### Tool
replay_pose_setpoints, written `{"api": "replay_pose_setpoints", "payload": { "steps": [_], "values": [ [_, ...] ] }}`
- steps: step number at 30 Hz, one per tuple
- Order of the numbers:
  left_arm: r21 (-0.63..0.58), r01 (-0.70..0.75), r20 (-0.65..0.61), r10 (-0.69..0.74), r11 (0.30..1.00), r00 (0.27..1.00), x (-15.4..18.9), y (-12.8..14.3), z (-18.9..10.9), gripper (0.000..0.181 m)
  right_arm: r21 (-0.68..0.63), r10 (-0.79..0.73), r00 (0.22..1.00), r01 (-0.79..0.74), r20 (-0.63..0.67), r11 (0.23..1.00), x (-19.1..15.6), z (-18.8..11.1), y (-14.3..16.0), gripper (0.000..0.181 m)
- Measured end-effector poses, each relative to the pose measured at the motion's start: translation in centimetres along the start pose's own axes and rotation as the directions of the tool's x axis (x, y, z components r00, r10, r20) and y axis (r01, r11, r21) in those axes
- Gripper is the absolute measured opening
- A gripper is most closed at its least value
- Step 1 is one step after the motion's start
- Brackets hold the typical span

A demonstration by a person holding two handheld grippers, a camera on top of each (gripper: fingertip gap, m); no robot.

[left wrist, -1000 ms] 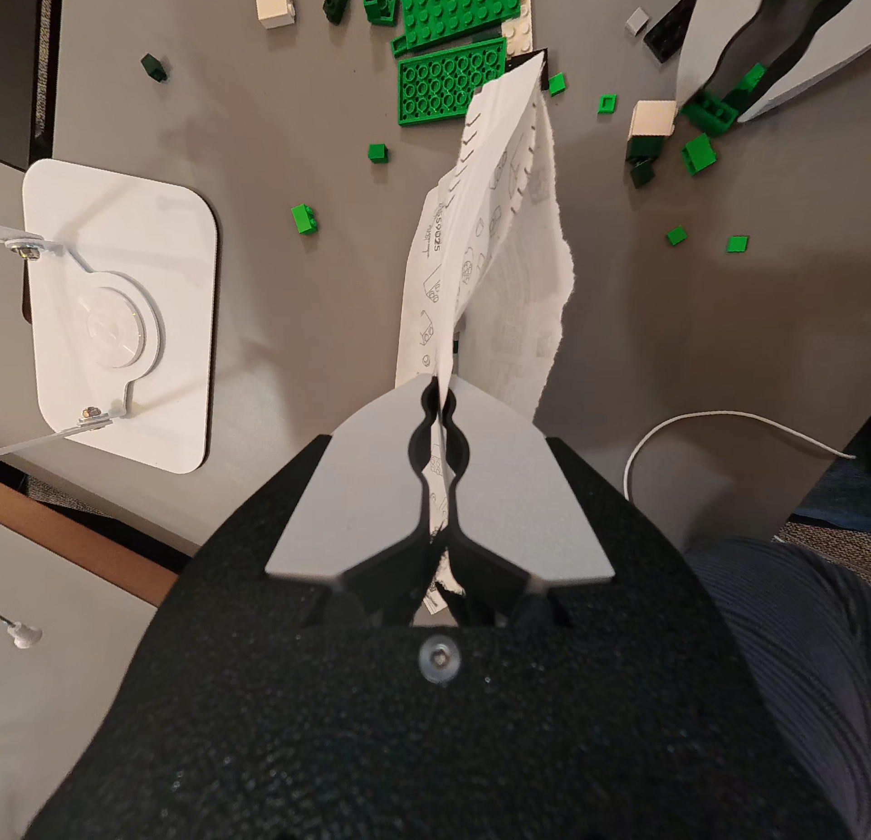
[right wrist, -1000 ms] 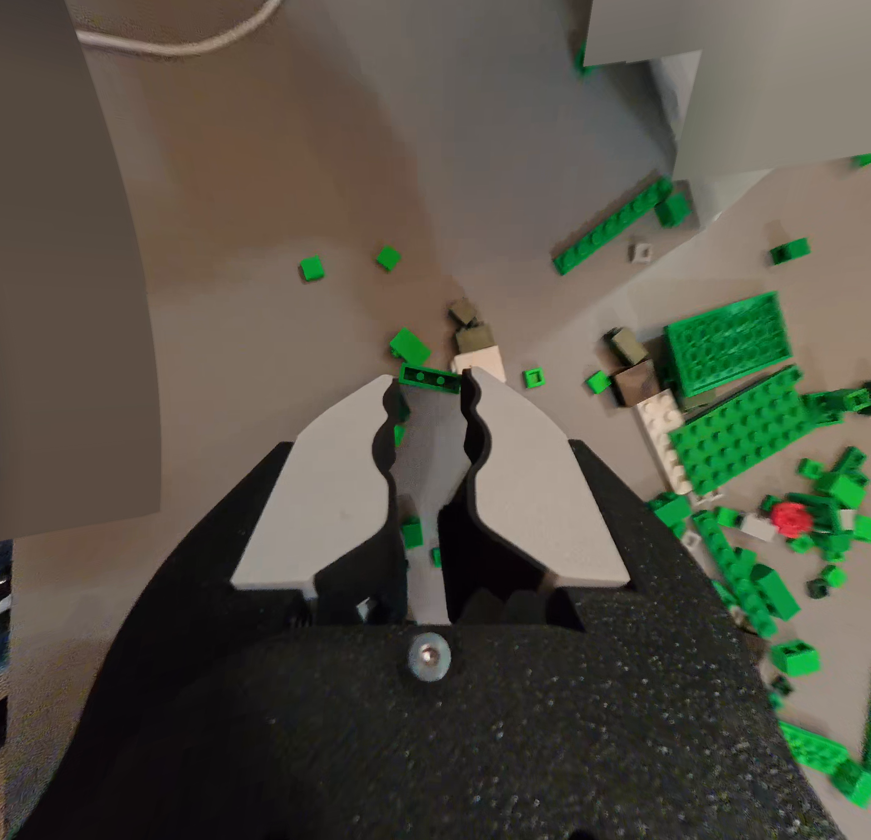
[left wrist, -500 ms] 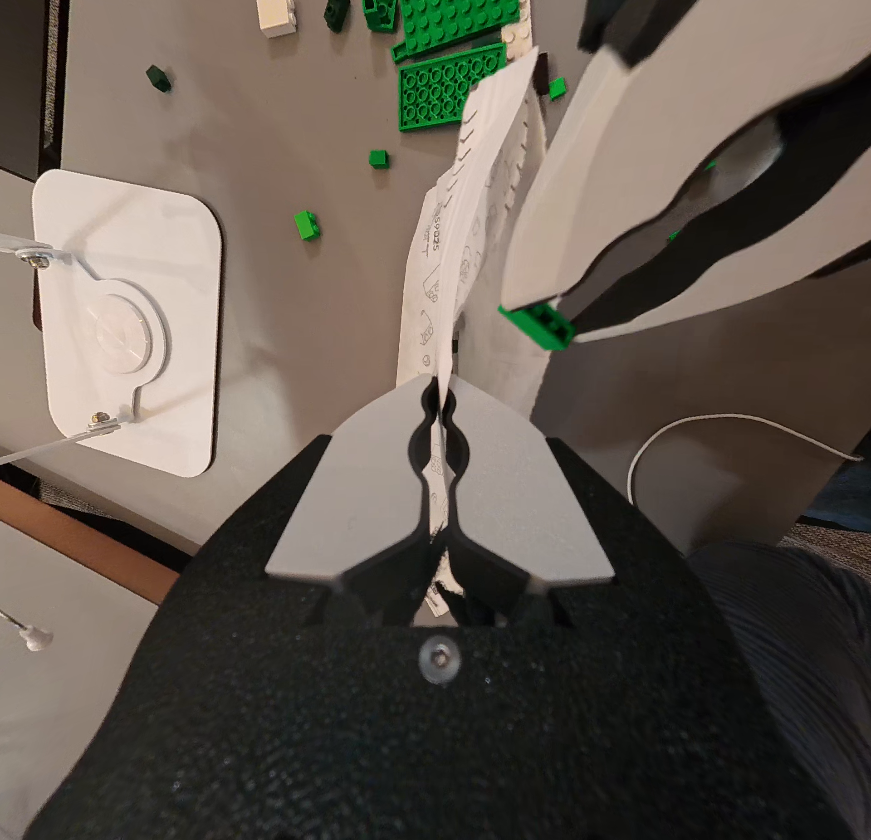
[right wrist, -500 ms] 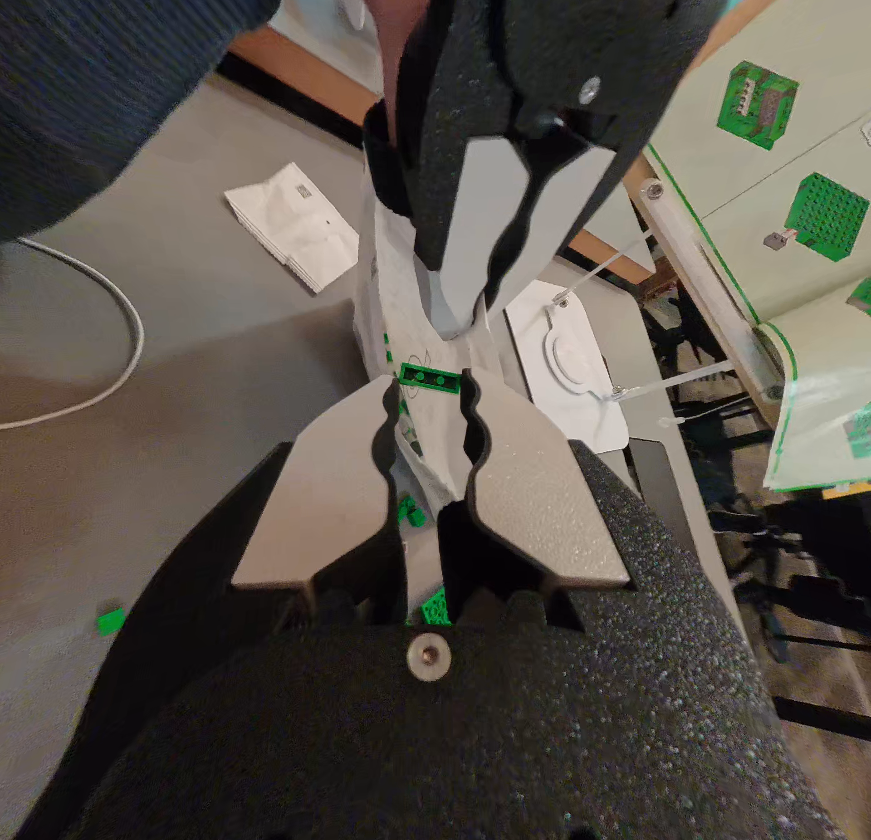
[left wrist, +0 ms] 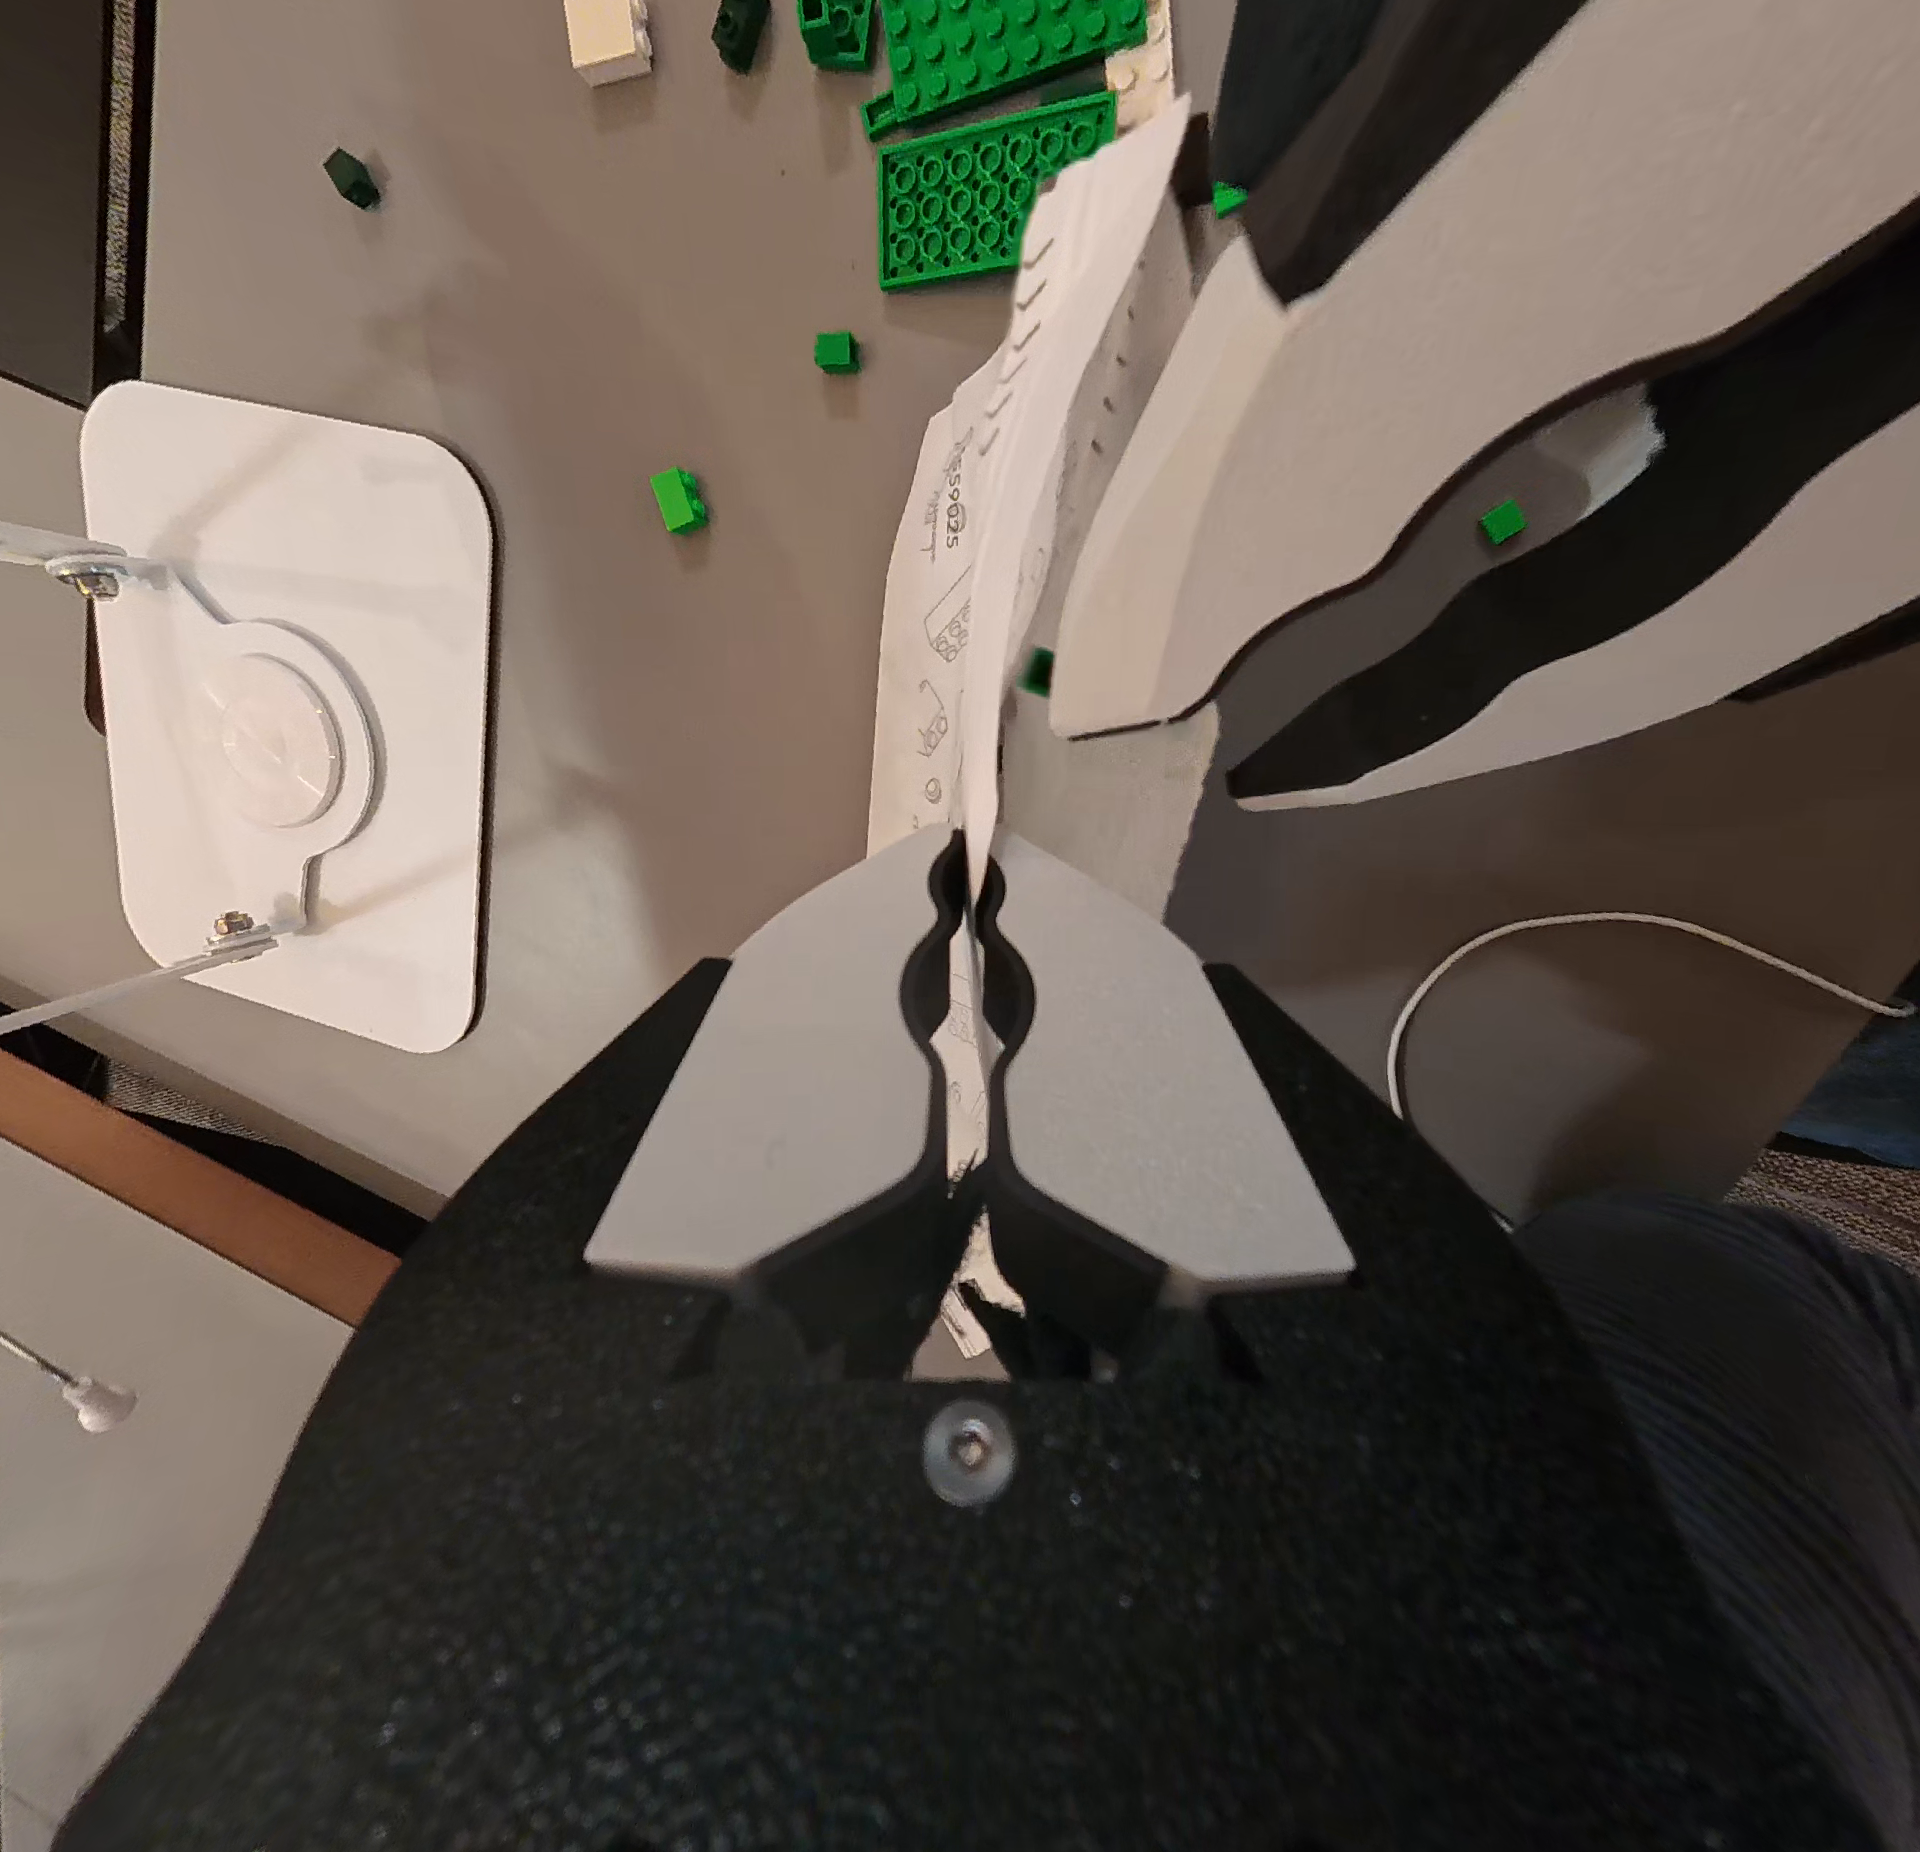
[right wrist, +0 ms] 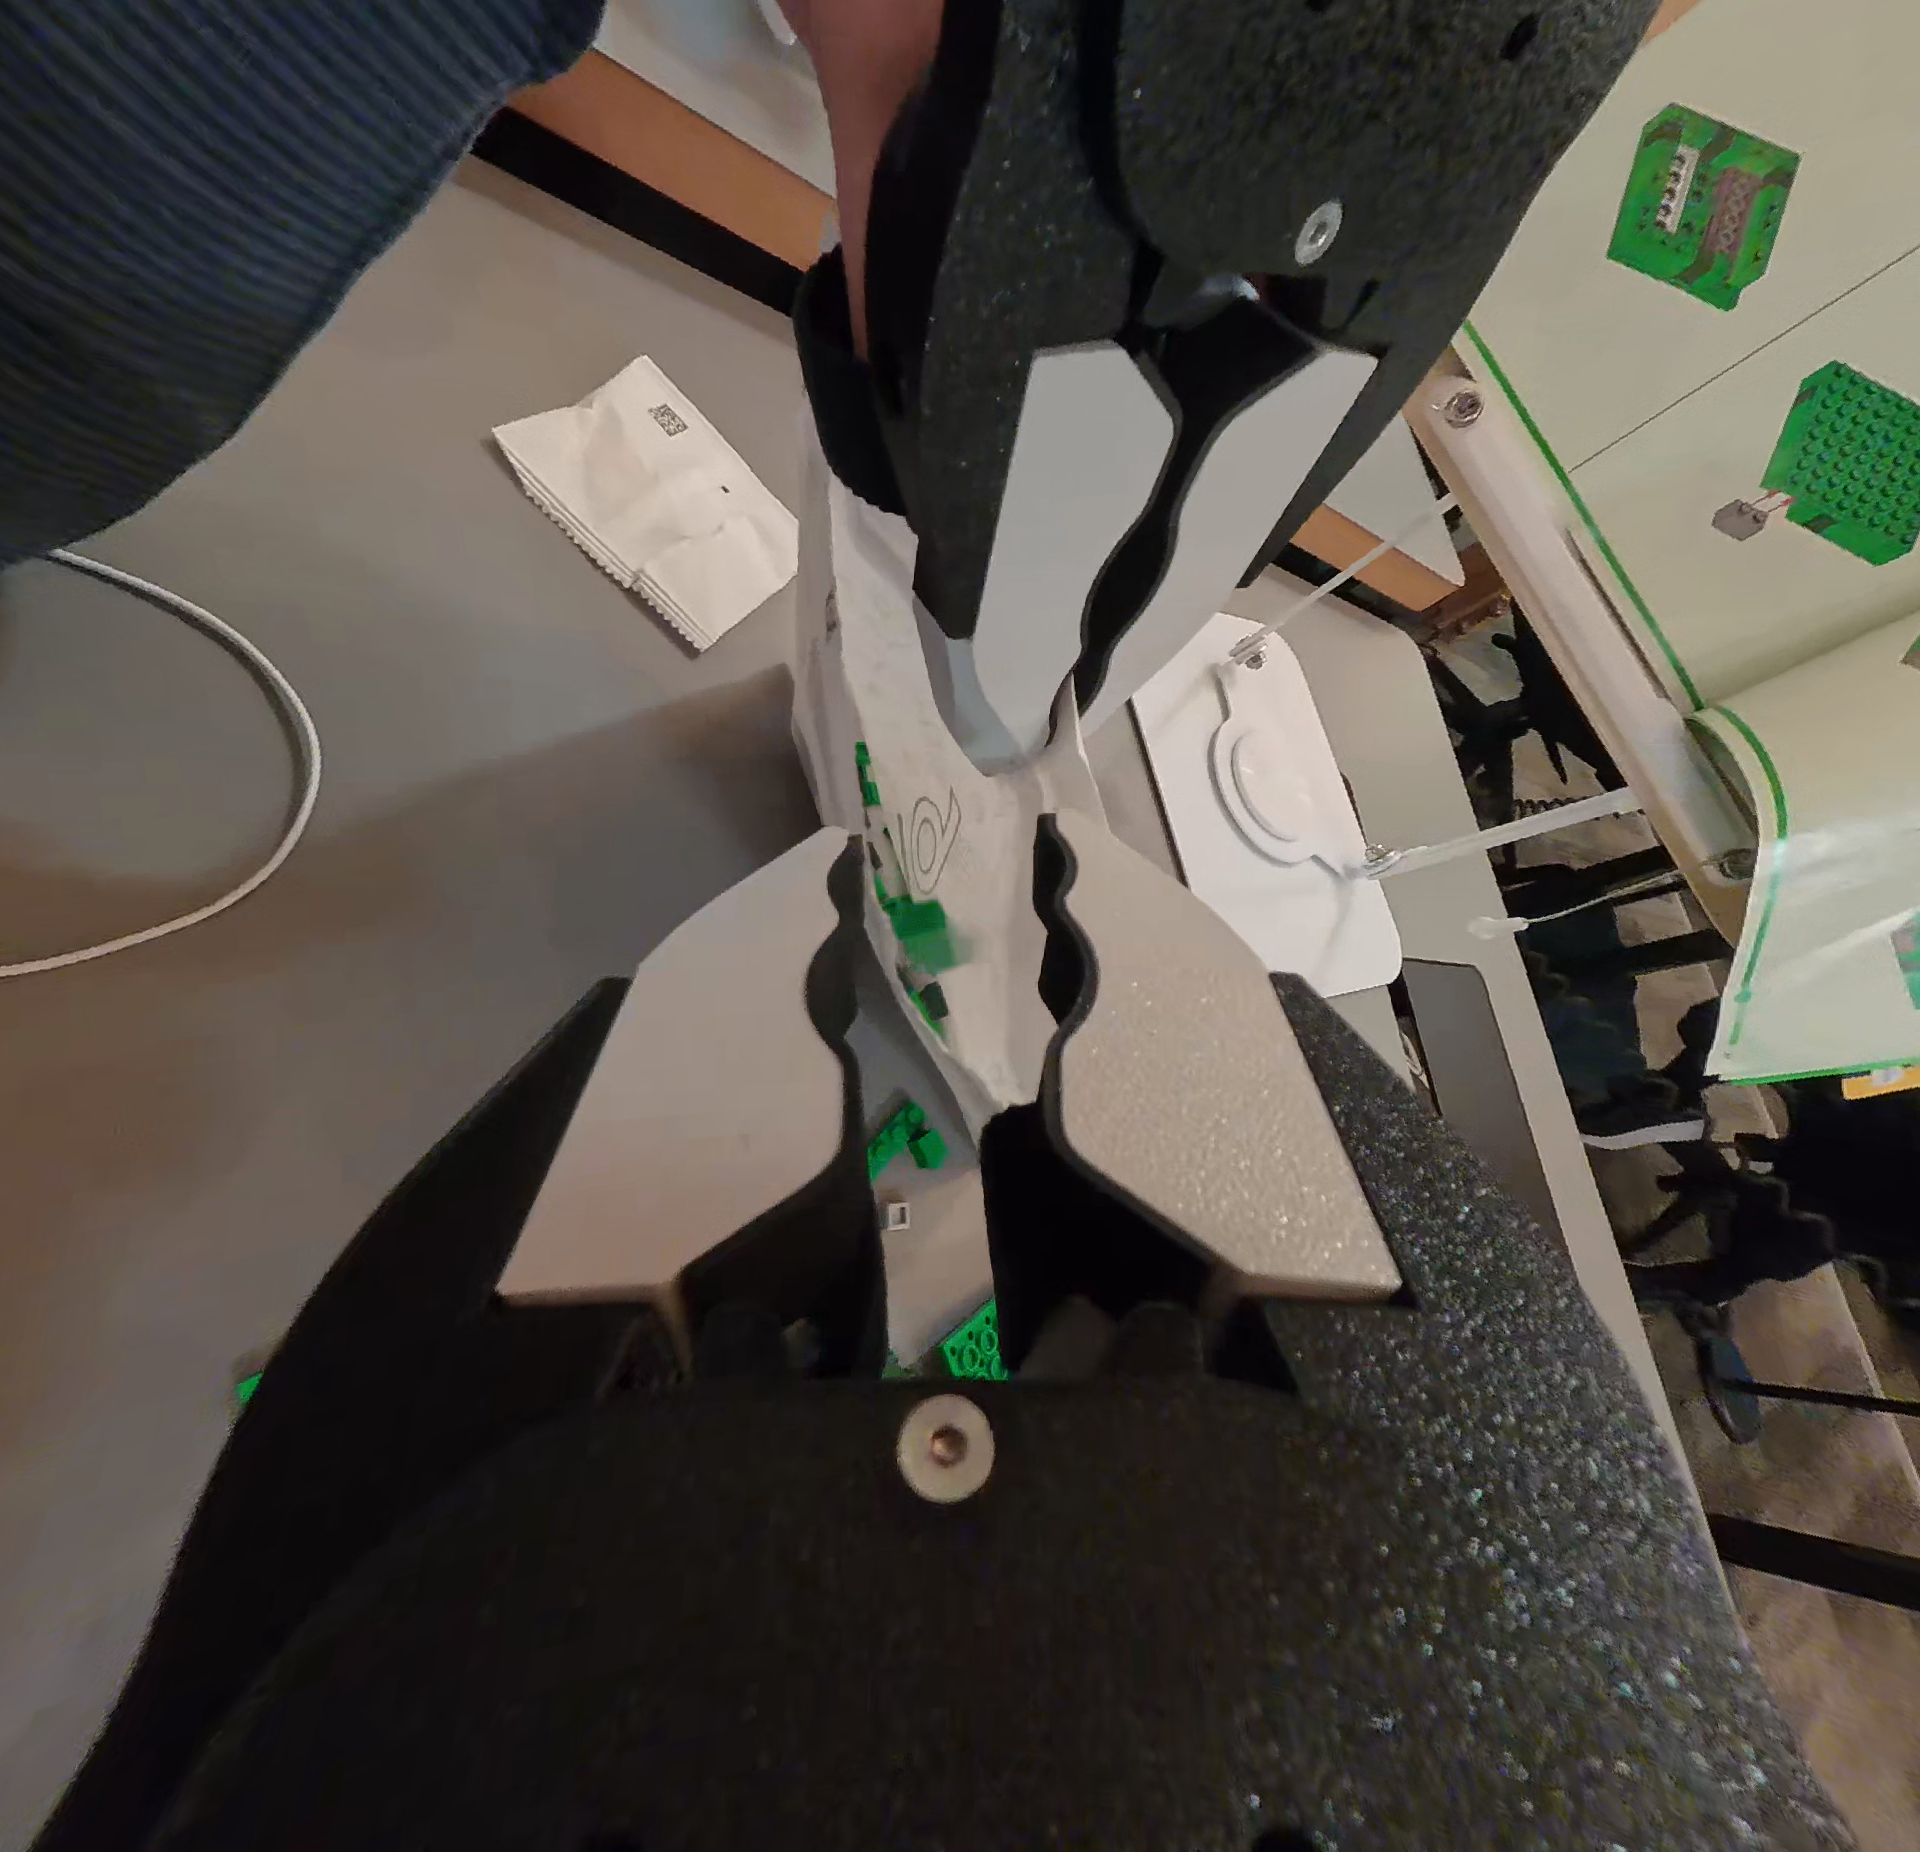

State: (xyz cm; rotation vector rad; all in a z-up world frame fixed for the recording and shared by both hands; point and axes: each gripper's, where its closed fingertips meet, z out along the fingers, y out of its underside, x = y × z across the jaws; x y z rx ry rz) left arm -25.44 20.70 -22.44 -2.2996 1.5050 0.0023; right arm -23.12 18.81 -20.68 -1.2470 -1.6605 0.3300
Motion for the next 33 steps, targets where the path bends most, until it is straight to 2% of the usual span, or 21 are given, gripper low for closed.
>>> {"api": "replay_pose_setpoints", "payload": {
  "steps": [6,10,12,16,18,23,29,33],
  "values": [
    [-0.002,0.000,0.003,0.000,1.000,1.000,0.0,0.0,0.0,0.000,-0.021,-0.037,0.998,0.036,-0.050,0.999,0.5,-0.9,0.6,0.031],
    [-0.003,-0.004,0.005,0.004,1.000,1.000,0.0,0.0,0.0,0.000,-0.032,0.061,0.988,-0.066,-0.139,0.997,2.8,-5.0,2.7,0.028],
    [0.000,-0.003,0.005,0.003,1.000,1.000,0.0,0.0,0.0,0.000,-0.054,0.143,0.983,-0.150,-0.112,0.987,2.9,-7.4,5.1,0.016],
    [0.002,0.001,0.002,-0.001,1.000,1.000,0.0,0.0,0.0,0.000,-0.281,0.204,0.979,-0.190,0.020,0.941,-0.7,-9.9,11.9,0.016],
    [0.000,-0.001,0.002,0.001,1.000,1.000,0.0,0.0,0.0,0.000,-0.324,0.263,0.959,-0.219,0.100,0.920,-3.1,-10.4,13.7,0.018],
    [-0.005,-0.004,0.000,0.004,1.000,1.000,0.1,-0.1,0.1,0.000,-0.426,0.379,0.889,-0.248,0.258,0.870,-8.0,-11.2,16.2,0.021],
    [-0.001,-0.002,-0.004,0.002,1.000,1.000,0.1,-0.1,0.1,0.000,-0.492,0.499,0.827,-0.332,0.257,0.804,-9.9,-12.9,17.9,0.020],
    [0.001,-0.001,-0.008,0.001,1.000,1.000,0.1,-0.1,0.1,0.000,-0.509,0.500,0.829,-0.327,0.251,0.797,-10.4,-13.7,18.5,0.017]
  ]
}}
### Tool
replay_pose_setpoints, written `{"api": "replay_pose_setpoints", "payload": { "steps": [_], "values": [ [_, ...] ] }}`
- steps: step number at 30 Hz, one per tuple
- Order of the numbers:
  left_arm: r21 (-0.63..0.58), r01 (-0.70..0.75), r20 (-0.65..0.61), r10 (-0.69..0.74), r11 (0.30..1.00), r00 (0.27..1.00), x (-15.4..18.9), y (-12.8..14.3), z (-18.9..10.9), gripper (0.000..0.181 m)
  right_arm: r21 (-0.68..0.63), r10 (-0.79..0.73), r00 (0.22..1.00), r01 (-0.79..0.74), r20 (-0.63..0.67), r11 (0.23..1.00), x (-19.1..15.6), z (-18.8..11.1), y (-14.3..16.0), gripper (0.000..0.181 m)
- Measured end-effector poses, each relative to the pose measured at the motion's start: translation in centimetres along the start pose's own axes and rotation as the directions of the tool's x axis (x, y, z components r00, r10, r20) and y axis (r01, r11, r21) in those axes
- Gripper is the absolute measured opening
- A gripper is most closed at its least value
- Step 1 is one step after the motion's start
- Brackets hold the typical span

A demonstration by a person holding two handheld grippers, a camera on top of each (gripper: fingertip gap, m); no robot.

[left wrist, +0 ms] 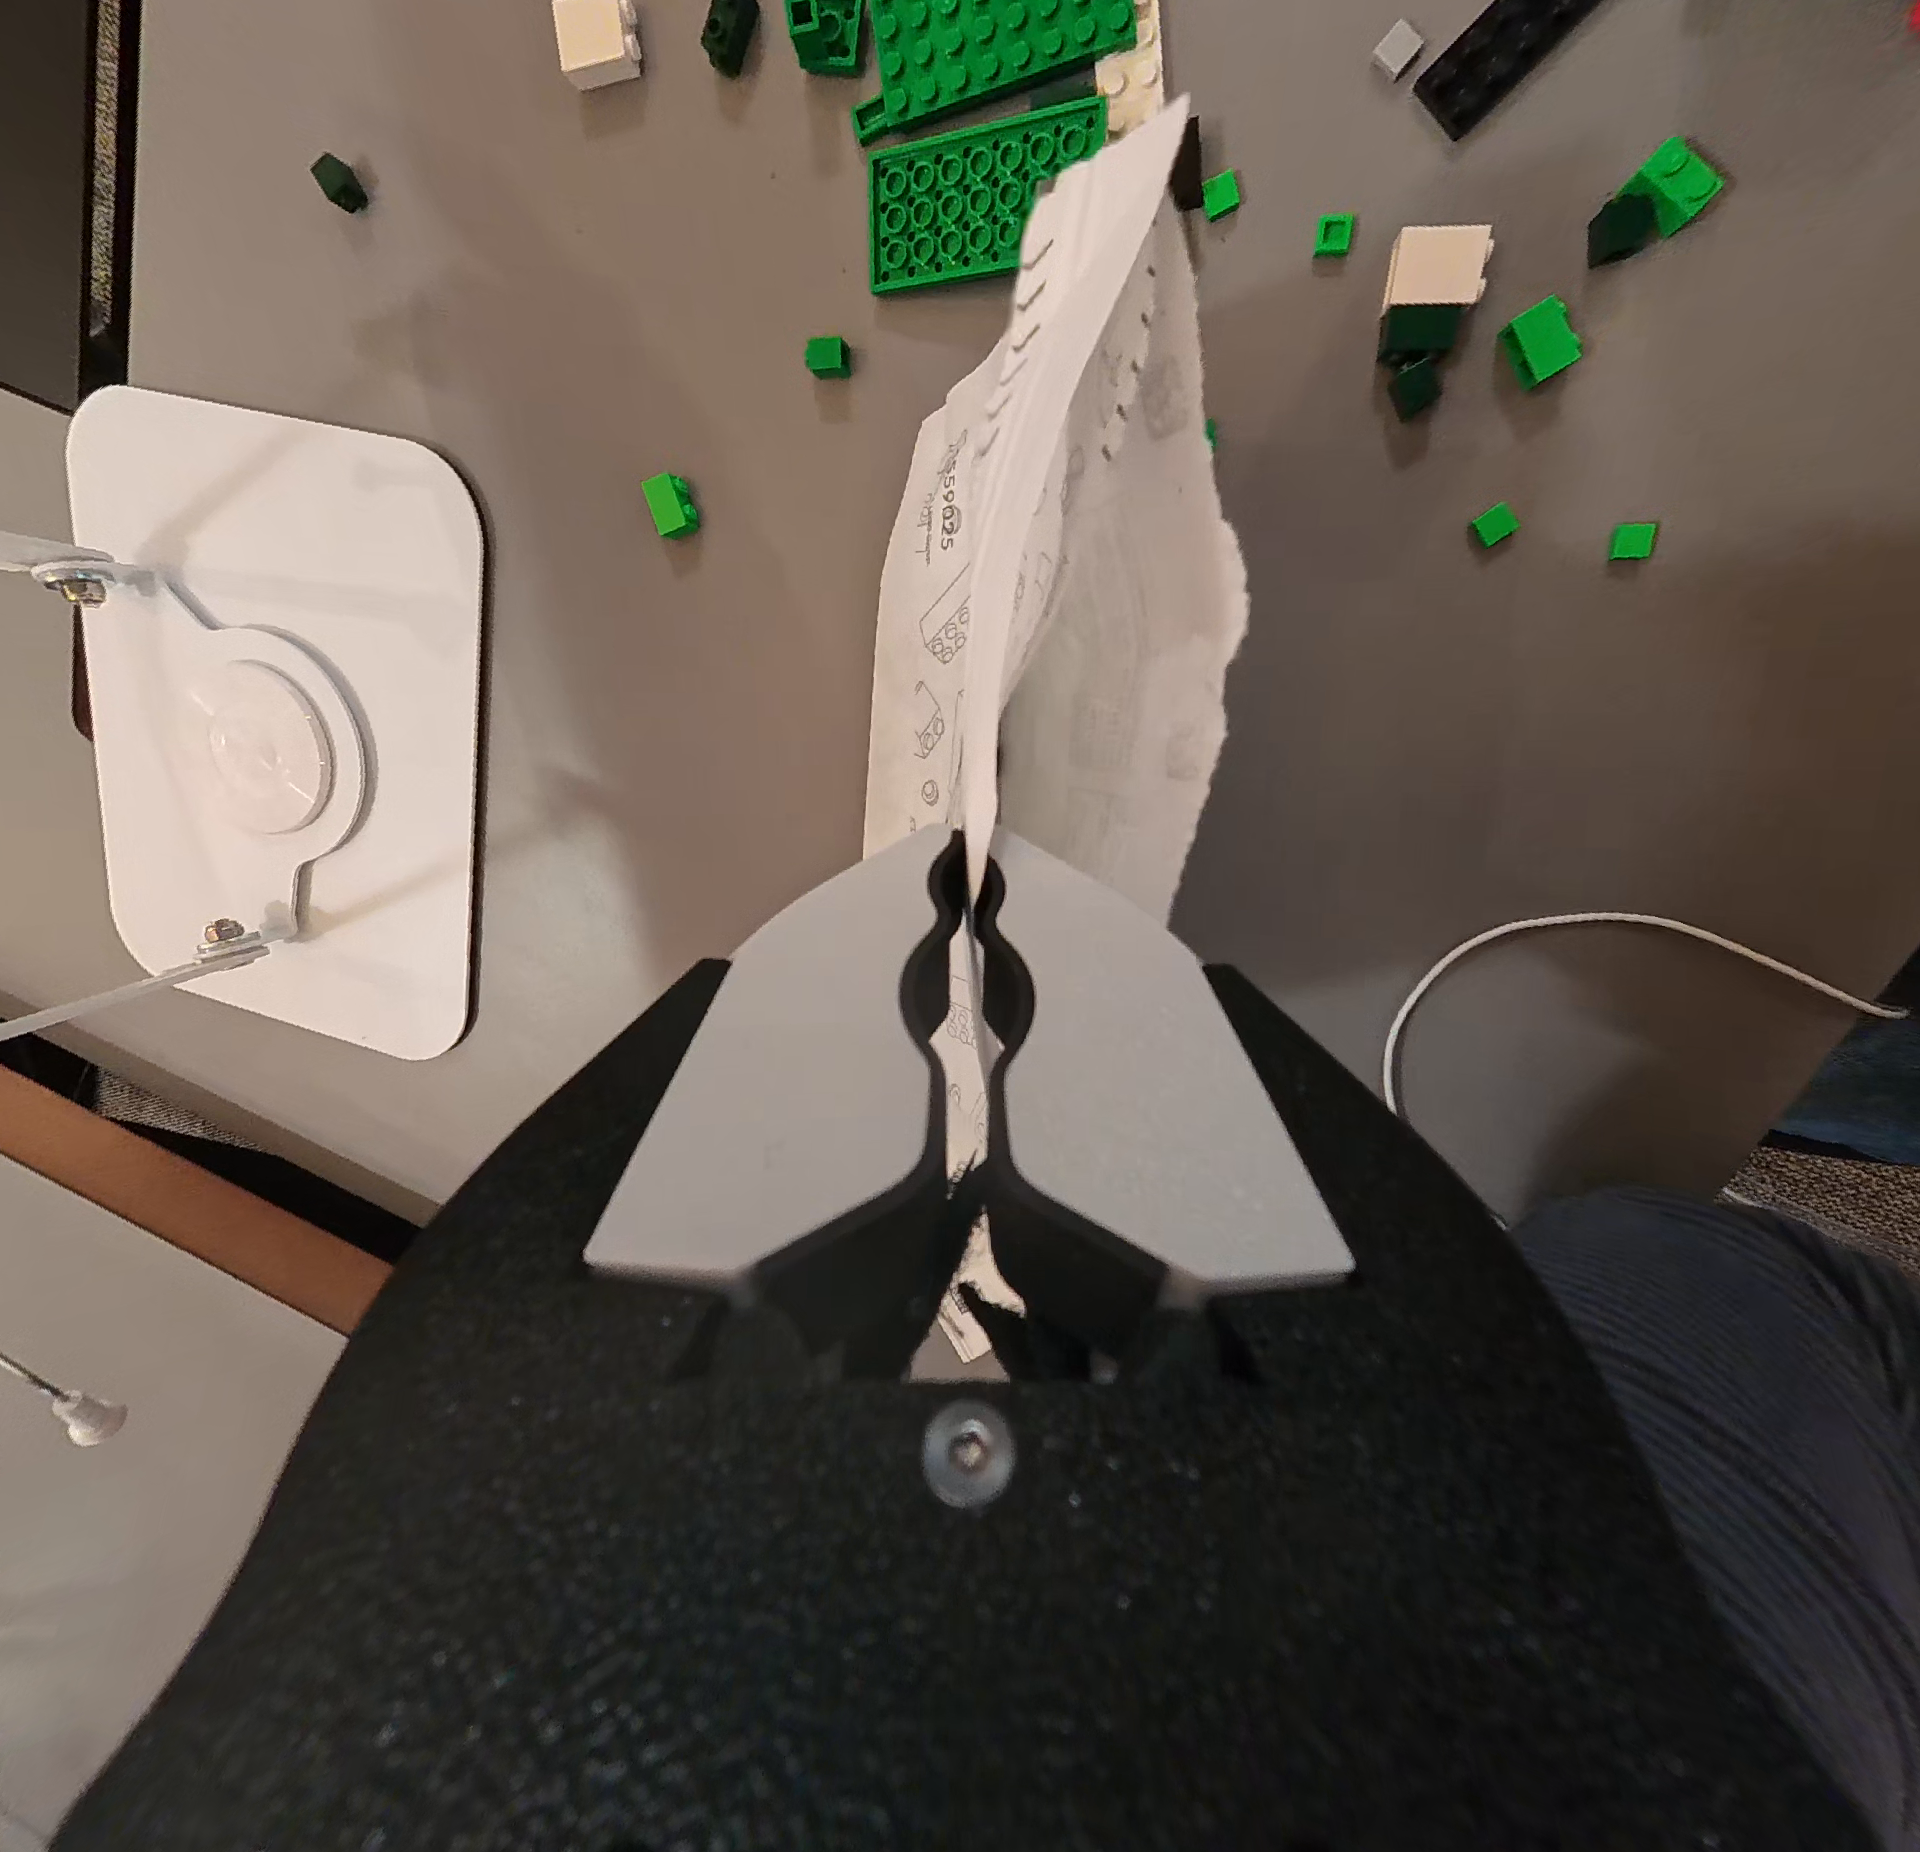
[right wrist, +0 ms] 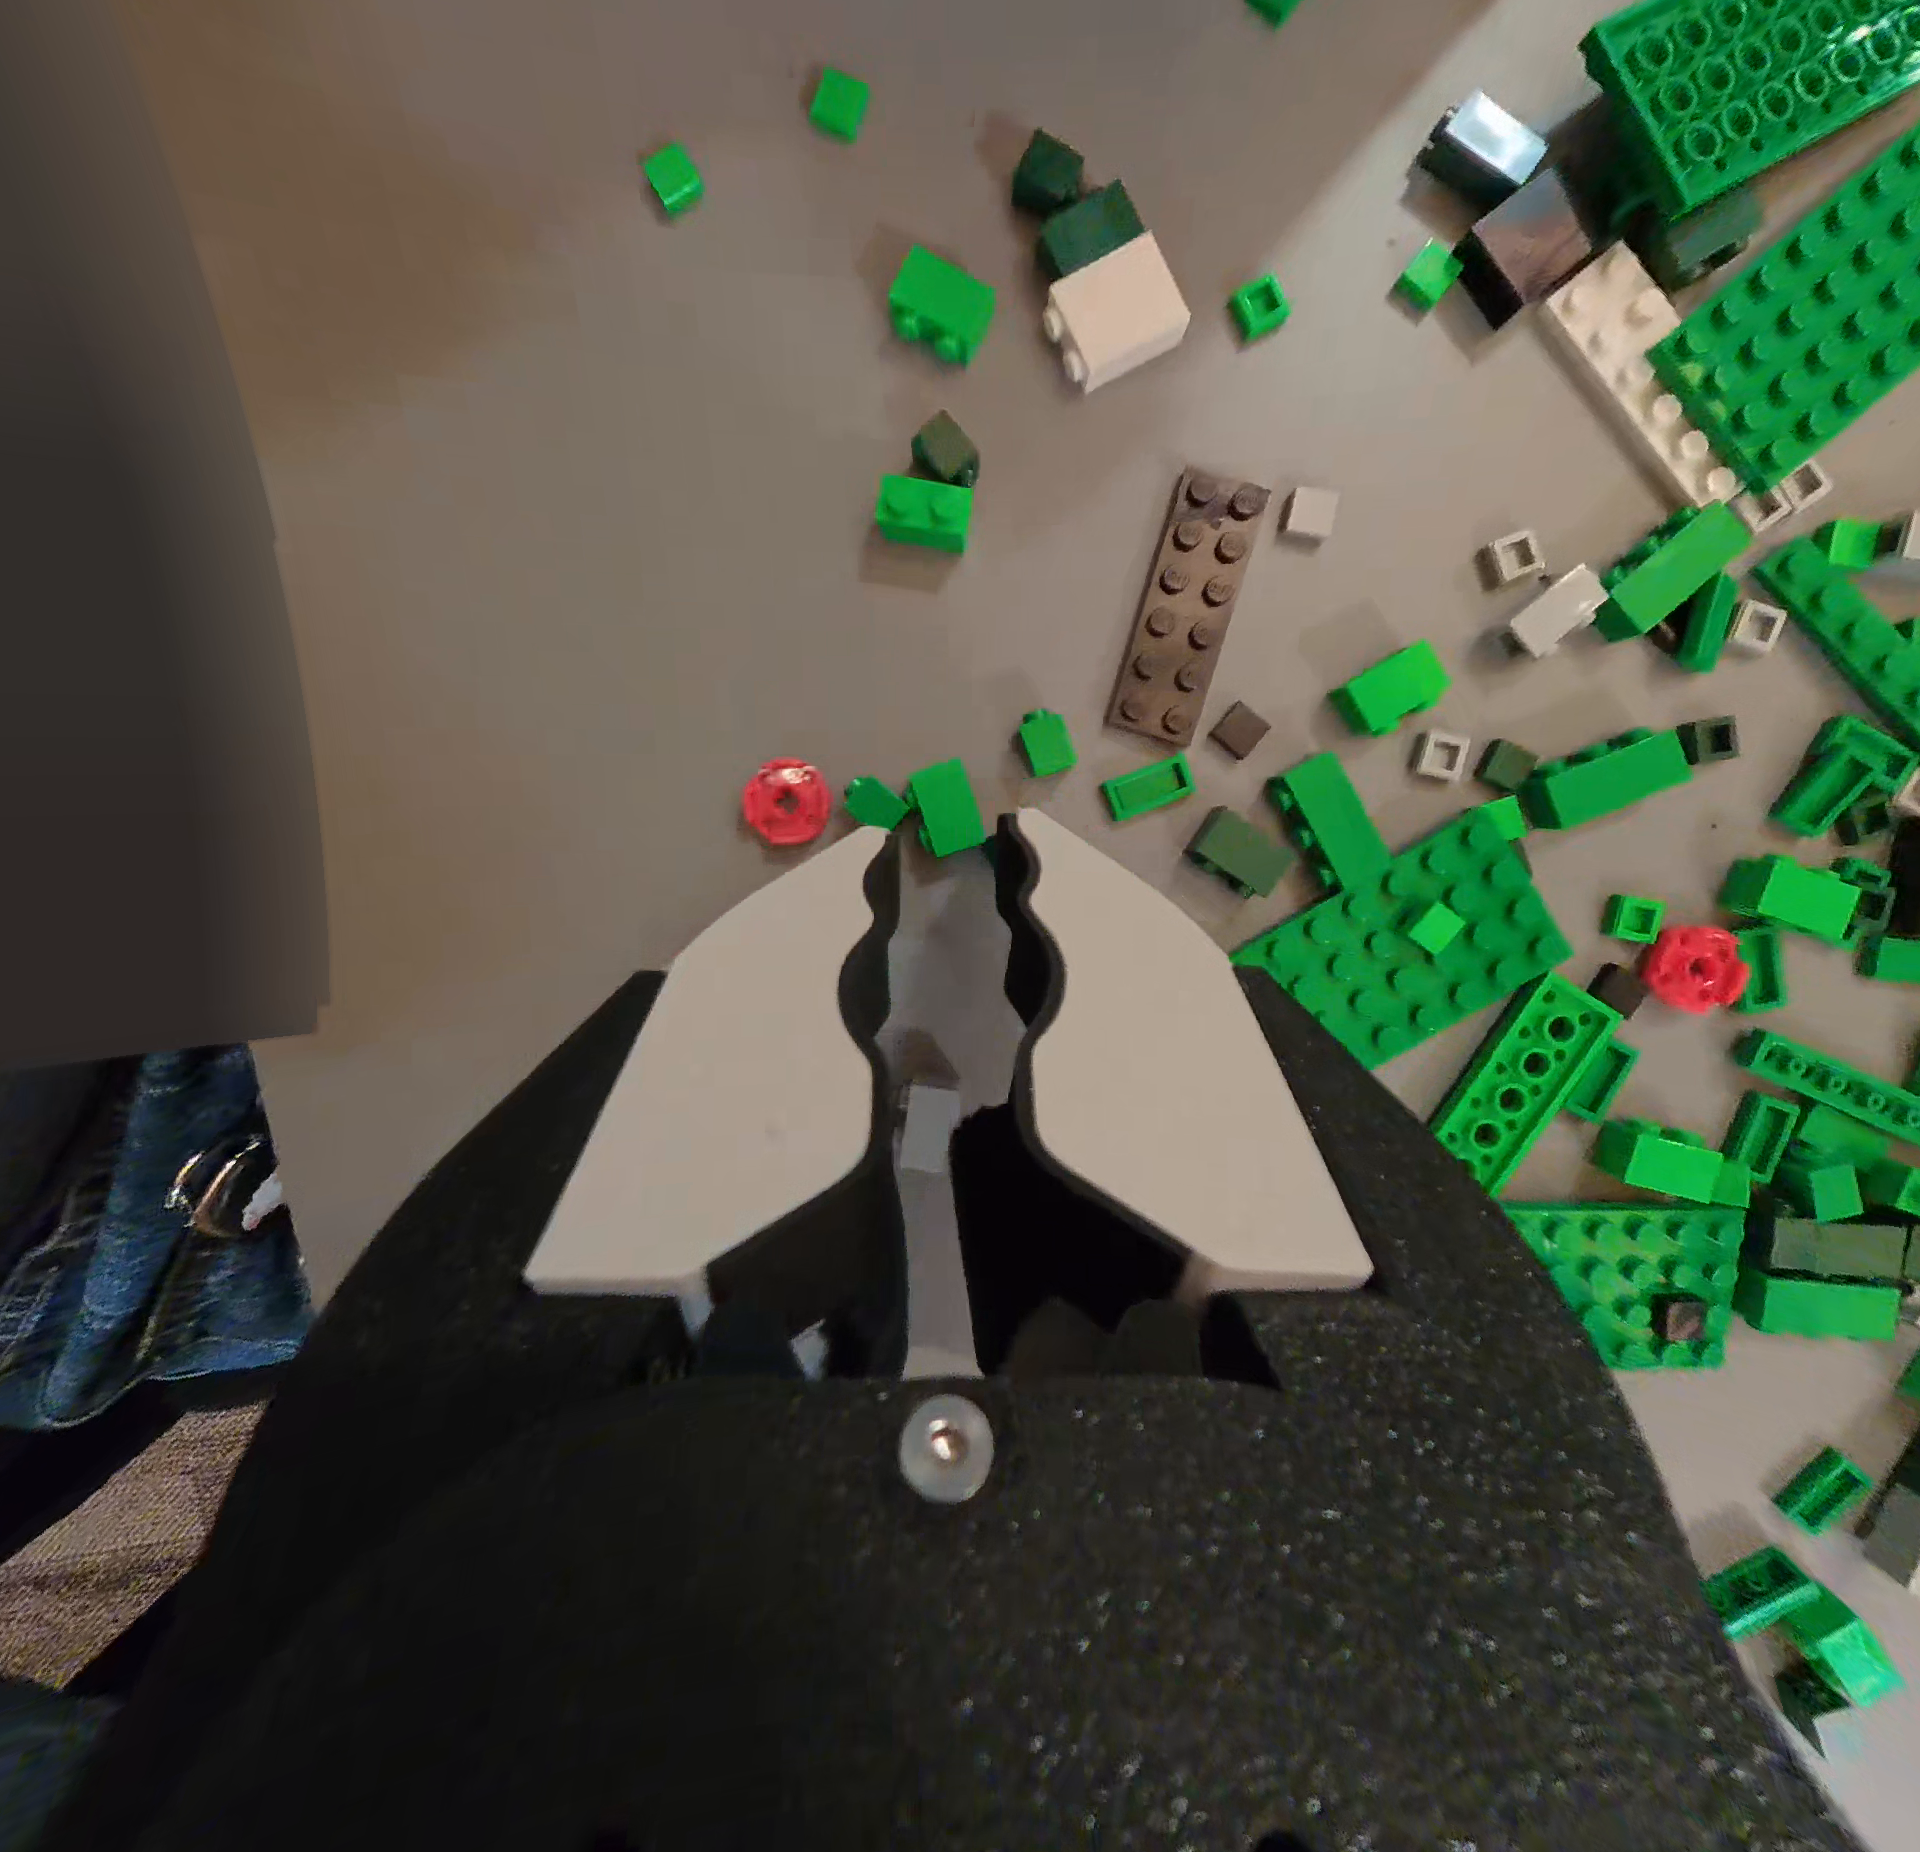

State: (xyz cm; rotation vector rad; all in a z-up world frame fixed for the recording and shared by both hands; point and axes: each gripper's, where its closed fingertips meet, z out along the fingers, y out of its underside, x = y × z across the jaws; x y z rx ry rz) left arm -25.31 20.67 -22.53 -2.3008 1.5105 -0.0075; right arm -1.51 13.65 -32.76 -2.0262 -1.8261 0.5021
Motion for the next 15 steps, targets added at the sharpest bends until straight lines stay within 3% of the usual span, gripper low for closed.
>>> {"api": "replay_pose_setpoints", "payload": {
  "steps": [15],
  "values": [
    [-0.005,-0.003,-0.006,0.003,1.000,1.000,0.2,0.0,0.1,0.000,-0.029,-0.125,0.991,0.126,0.043,0.992,-1.3,0.4,-0.5,0.012]
  ]
}}
